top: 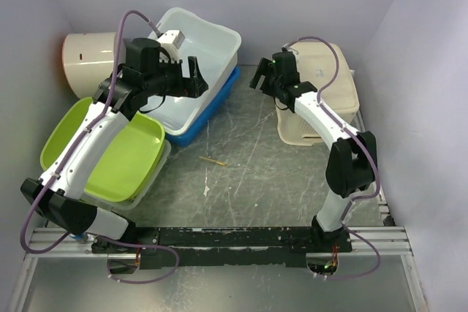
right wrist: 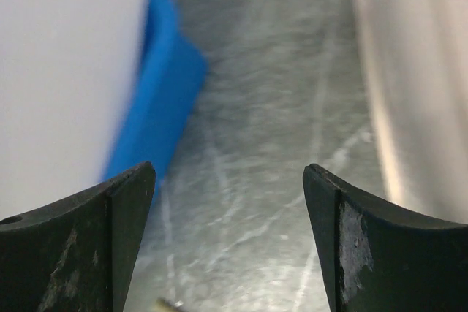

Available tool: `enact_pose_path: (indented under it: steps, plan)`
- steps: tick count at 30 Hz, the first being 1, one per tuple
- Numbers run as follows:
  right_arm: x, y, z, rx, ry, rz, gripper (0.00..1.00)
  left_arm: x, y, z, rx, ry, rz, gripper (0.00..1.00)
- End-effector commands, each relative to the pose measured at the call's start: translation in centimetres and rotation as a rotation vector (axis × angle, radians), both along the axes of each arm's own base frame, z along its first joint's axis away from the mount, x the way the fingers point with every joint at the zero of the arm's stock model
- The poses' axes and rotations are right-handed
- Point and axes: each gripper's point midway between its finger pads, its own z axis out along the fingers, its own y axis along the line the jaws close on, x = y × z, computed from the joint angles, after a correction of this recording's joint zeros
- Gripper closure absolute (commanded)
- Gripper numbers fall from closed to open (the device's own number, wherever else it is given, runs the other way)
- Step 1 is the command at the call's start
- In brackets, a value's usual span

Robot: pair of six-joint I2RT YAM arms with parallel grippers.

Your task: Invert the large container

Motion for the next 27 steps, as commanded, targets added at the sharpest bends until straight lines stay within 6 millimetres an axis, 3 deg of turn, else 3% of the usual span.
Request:
enact_pose_path:
  steps: [1,4,10,13,16,18,20,24,27]
  plan:
    - [0.9,-7.2,-0.7,-0.146,0.040,-0.214,0.17,-0.6,0.5,-1.3,0.023,0.038,-0.001,0.01]
    - [0.9,-10.2,-0.3,-0.143,0.017,-0.283,0.17,-0.5,0.2,-2.6,0.041,0.071,-0.024,0.01]
    - [1.3,-12.8,0.2,-0.182,0.023,-0.381,0.17,-0.3,-0.4,-3.0,0.023,0.078,-0.036,0.01]
    - [1.6,-12.0,1.2,-0.140,0.000,-0.356,0.17,-0.3,-0.3,-3.0,0.018,0.072,-0.032,0.01]
    - [2.4,-9.1,2.3,-0.103,-0.047,-0.246,0.17,-0.3,-0.2,-2.9,0.014,0.061,-0.026,0.01]
    - [3.2,-7.0,2.1,-0.077,-0.061,-0.142,0.17,-0.2,-0.1,-2.7,0.013,0.045,-0.020,0.01]
    - [4.4,-6.2,1.5,-0.067,-0.067,-0.108,0.18,-0.2,0.1,-2.4,0.011,0.033,-0.008,0.01]
    - [7.2,-7.1,-0.9,-0.125,-0.038,-0.183,0.18,-0.4,0.8,-2.1,0.001,0.008,0.025,0.01]
    - [8.9,-9.8,-1.4,-0.208,-0.032,-0.338,0.17,-0.5,1.0,-2.0,-0.004,-0.002,0.034,0.01]
